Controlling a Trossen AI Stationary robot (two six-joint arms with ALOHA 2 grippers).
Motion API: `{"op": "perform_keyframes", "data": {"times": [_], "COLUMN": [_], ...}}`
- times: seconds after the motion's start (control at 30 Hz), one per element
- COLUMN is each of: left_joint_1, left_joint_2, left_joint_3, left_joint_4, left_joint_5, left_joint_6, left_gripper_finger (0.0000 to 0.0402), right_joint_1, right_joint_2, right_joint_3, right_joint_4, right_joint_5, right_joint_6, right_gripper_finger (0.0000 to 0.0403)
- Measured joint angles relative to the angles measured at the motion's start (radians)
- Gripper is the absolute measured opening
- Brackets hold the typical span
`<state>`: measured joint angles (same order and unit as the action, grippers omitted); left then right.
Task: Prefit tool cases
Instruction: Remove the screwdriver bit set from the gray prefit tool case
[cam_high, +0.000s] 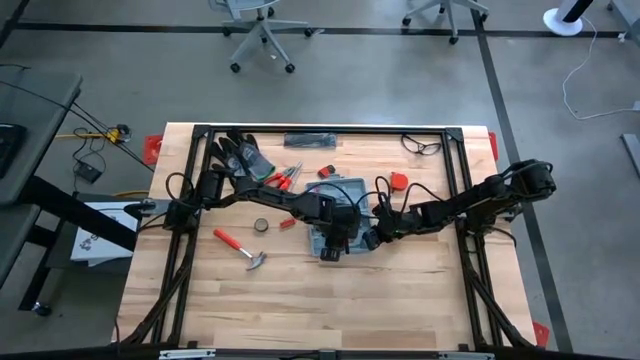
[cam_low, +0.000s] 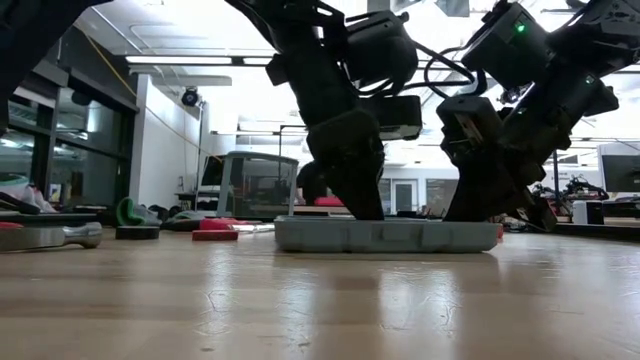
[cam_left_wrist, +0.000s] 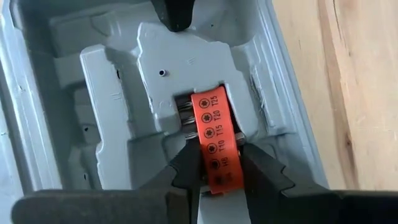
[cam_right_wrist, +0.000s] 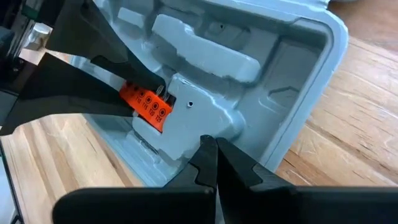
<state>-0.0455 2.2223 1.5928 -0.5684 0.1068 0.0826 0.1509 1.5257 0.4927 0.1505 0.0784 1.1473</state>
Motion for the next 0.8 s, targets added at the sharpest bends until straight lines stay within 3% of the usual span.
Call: {"op": "perform_keyframes", "data": {"times": [0.33,0.8], "left_joint_1": [0.005,0.020], "left_joint_2": [-0.112,-0.118], "left_joint_3": [-0.005,-0.004], "left_joint_4": [-0.029,-0.002], "left_joint_5": [-0.035,-0.011], "left_joint_6": [-0.004,-0.004], "left_gripper_finger": [0.0050,0.0046], "right_joint_1": [0.000,0.000], "right_joint_2": [0.000,0.001], "right_joint_3": [0.002,-0.002], "right_joint_4": [-0.011,0.033], "right_joint_5": [0.008,0.020], "right_joint_6": [-0.001,-0.002], "right_gripper_finger": [0.0000,0.0000]}}
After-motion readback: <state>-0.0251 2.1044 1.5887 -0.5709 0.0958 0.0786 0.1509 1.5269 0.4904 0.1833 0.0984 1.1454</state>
